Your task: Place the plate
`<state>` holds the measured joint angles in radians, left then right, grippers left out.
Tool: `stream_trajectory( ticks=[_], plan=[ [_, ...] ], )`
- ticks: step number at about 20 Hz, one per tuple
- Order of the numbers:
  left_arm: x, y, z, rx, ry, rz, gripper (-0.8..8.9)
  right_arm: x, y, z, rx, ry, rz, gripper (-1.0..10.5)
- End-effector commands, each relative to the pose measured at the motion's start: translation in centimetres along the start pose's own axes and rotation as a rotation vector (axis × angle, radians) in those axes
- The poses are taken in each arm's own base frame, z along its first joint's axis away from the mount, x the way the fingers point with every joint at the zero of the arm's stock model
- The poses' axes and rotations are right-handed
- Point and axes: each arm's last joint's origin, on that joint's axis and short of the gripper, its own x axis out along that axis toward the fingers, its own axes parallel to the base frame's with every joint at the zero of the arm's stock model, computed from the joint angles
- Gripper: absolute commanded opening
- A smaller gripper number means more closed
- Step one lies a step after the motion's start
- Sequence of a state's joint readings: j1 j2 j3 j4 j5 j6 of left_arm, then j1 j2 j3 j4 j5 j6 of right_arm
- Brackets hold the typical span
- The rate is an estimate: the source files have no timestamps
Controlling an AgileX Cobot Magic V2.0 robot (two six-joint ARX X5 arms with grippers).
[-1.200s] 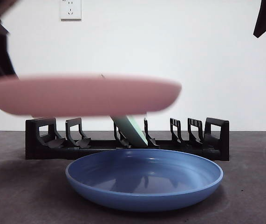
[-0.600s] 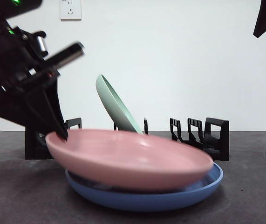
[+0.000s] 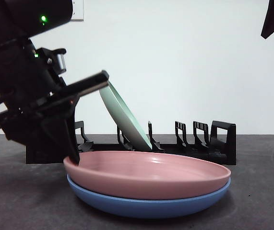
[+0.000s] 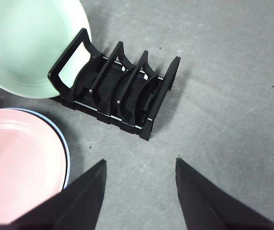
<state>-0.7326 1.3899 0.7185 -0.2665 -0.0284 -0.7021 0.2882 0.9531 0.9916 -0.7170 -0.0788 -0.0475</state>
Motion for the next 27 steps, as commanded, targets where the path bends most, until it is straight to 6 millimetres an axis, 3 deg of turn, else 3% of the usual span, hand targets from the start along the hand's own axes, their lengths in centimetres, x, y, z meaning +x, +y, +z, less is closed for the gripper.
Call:
stream_trajectory(
  ticks=[1,5,9,18,22,27],
  plan=[
    [0.7,-0.3,-0.3,0.006,0.014,0.004,0.35,0.1,0.1,0.1,0.011,-0.001,0.005,2.2],
    [0.4,-0.4,-0.2,0.018,0.007,-0.002,1.99,0.1,0.1,0.1,0.011,-0.001,0.006,2.2],
    [-1.3,-0.5,0.2,0.078,-0.036,-0.036,2.2,0.1,0.1,0.1,0.011,0.0,0.007,2.2],
    [-11.0,1.2,0.9,0.551,-0.321,-0.067,2.19,0.5,1.6,0.1,-0.037,0.015,0.086,2.2],
    [-15.0,3.2,0.2,0.541,-0.469,0.058,2.2,2.5,2.3,0.6,0.009,0.035,0.167,2.2],
    [-18.3,5.0,-1.3,0.49,-0.571,0.097,2.19,7.8,4.1,2.7,0.122,0.099,0.353,2.2]
  ],
)
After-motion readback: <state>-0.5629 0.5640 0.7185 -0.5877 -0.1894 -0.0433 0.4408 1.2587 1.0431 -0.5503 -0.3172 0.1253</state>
